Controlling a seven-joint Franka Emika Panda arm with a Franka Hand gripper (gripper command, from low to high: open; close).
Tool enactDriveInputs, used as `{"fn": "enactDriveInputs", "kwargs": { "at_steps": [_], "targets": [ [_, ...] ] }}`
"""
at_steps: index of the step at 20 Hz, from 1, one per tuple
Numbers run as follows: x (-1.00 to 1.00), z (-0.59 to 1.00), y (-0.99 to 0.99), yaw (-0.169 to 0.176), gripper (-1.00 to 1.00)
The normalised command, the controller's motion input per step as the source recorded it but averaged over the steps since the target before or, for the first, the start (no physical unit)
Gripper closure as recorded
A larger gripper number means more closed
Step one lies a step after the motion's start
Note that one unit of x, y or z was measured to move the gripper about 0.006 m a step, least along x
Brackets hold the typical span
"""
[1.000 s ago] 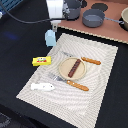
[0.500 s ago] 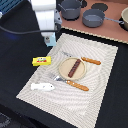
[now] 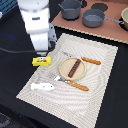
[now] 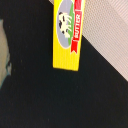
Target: Interact with the objects in diverse but meaningful ways.
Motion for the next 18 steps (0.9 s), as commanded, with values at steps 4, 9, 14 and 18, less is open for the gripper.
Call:
{"fn": "enactDriveInputs", "kwargs": {
  "at_steps": [4, 9, 14, 18],
  "targets": [
    [0.0, -0.57, -0.05, -0.04, -1.0],
    [0.0, -0.45, -0.01, -0.056, -1.0],
    [0.0, -0.42, 0.0, -0.039, 1.0],
    [0.0, -0.36, 0.0, -0.029, 1.0]
  ]
}}
